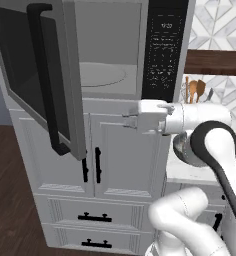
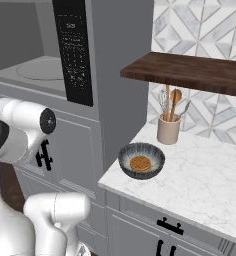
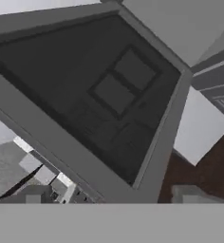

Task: Open the microwave, place the bowl with waffle inside the microwave, then close the microwave door and turn it on.

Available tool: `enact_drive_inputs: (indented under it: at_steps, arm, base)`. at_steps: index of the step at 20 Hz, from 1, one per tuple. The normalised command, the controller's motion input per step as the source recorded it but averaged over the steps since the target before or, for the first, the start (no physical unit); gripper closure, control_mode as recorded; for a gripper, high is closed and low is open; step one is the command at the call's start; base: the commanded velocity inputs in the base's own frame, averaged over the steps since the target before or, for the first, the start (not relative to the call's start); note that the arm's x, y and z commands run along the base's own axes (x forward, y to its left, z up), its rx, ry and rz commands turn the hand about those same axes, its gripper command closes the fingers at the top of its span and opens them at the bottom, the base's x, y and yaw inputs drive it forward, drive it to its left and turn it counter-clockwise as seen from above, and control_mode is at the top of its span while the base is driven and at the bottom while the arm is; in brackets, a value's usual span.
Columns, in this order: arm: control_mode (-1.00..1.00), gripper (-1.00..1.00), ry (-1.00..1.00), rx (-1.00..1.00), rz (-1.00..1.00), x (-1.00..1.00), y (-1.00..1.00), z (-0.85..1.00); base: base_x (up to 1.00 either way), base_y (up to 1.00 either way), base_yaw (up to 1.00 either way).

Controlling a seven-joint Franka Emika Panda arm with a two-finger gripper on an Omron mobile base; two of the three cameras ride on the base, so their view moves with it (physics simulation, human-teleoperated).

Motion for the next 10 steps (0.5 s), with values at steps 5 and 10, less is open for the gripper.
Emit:
enact_drive_inputs:
  at_steps: [5,10]
  arm:
    - [-1.00,-1.00,0.72,0.19,0.00,0.20,0.75,0.30]
    - [-1.00,-1.00,0.80,0.00,0.04,0.29,0.24,0.33]
  base:
    - [0.00,0.00,0.00]
    - [0.00,0.00,0.00]
